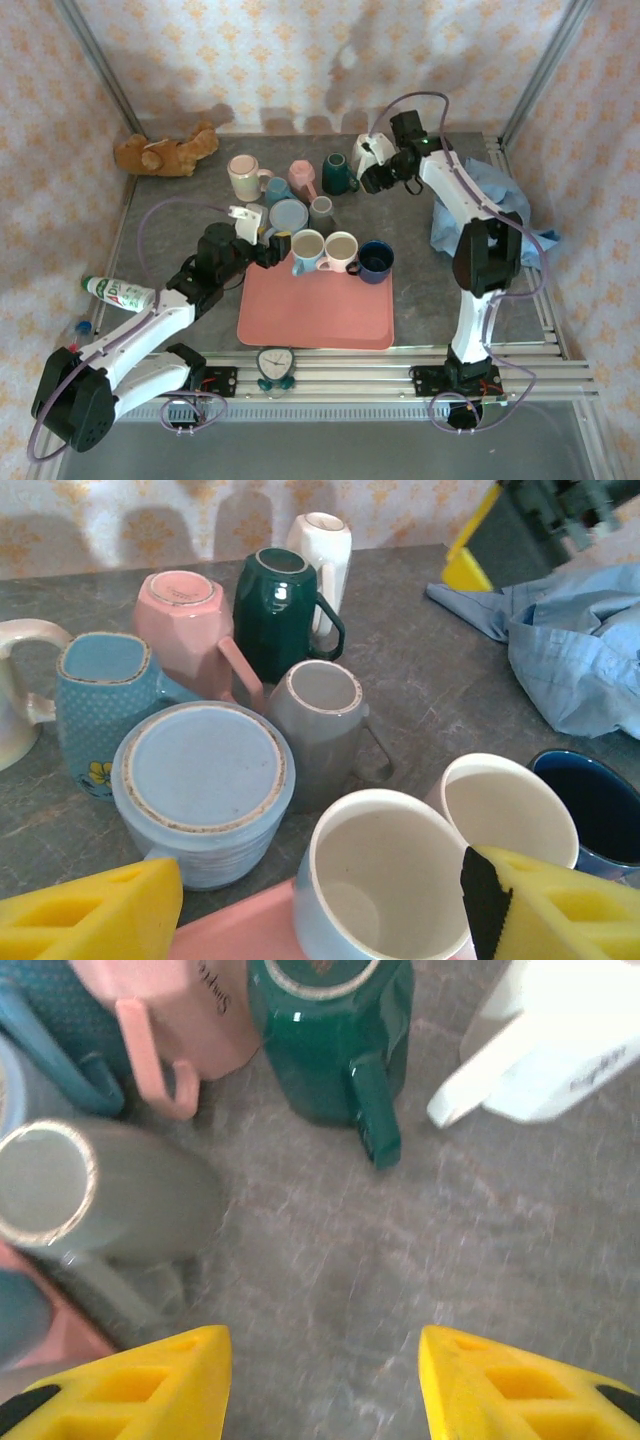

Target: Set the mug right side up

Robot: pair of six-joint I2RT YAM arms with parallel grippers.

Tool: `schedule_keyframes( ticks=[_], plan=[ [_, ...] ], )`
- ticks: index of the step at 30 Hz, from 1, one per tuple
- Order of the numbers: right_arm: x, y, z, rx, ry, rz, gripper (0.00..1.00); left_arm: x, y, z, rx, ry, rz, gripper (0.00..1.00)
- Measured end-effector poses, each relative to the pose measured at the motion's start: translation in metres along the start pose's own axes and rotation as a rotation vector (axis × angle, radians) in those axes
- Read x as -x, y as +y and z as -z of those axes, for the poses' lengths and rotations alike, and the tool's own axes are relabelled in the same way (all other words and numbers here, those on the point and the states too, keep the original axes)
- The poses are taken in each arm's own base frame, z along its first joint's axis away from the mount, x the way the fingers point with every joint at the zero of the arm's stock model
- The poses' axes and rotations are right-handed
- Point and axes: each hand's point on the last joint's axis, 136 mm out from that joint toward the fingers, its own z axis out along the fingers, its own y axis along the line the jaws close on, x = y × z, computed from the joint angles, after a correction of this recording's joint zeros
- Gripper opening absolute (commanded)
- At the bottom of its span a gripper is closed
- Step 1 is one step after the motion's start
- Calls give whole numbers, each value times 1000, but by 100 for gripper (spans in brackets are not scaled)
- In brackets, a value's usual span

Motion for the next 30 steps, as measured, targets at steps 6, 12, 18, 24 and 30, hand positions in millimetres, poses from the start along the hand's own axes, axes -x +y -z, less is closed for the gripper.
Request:
schedule_keyframes(
  ticks=[6, 12, 18, 24, 30],
  plan=[
    [7, -6, -38, 54, 10, 147, 54, 3, -5, -9, -24, 40, 0, 74],
    [7, -2, -67, 137, 5, 273, 54, 4, -10, -18, -50, 75, -14, 74],
    [23, -9, -86, 156, -21, 335, 53, 3, -12, -27, -70, 109, -30, 72],
    [27, -13, -97, 163, -25, 354, 49, -1, -6, -31, -67, 125, -22, 72],
    [24, -10, -100, 182, -18, 356, 41, -3, -5, -32, -71, 134, -17, 72]
  ],
)
